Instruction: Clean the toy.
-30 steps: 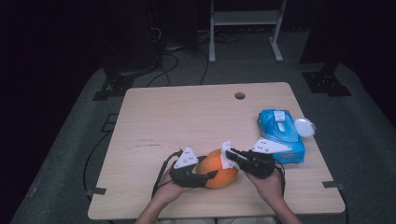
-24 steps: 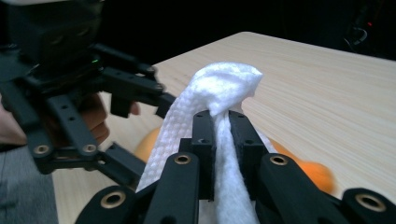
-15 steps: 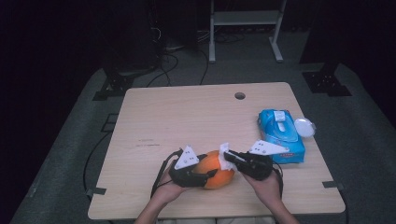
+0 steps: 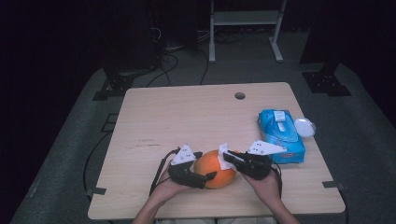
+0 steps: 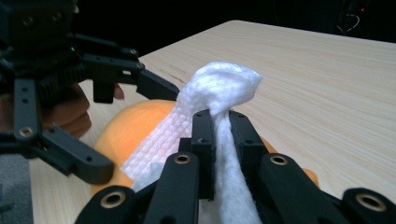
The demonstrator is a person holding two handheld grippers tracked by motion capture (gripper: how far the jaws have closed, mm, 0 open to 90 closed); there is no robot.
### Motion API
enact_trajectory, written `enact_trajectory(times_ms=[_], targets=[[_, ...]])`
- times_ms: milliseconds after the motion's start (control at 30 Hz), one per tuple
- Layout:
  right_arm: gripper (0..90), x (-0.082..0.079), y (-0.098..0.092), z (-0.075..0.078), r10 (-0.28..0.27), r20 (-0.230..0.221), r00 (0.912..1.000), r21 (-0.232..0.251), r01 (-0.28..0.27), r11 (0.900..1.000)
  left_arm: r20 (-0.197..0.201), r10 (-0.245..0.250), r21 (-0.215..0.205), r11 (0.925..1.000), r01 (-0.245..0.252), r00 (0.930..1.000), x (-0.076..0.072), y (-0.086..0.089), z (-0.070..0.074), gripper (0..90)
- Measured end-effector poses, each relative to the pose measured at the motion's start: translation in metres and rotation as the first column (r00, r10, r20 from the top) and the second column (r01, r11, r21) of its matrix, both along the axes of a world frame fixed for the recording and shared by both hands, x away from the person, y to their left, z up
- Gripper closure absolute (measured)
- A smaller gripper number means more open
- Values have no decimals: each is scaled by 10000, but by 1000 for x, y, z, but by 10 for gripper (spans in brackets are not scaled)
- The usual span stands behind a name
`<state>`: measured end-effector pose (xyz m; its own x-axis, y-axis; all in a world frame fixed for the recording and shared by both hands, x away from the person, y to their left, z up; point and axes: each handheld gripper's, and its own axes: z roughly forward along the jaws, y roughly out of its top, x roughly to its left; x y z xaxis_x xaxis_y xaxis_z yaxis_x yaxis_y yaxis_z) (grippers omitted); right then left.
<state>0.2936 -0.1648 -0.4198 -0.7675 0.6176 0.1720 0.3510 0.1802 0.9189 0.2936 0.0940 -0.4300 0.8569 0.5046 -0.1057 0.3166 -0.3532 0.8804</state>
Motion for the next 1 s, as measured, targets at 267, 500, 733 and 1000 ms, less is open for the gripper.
enact_trajectory(times_ms=[267,500,733,1000], targets=[[810,-10,8,10,273,301,9992,63,-275,9996,721,-115,89,9999,109,9973,-10,2,15,361],[808,1,-6,-1,-377,-120,9992,70,378,9993,886,53,283,9996,-78,9961,-9,-1,13,351],[806,-6,6,4,301,139,9995,69,-302,9995,904,-148,-46,9999,153,9958,-8,5,7,213],[807,-4,2,1,21,-29,10000,63,-21,10000,836,-215,269,9995,193,9963,-5,2,-1,158]])
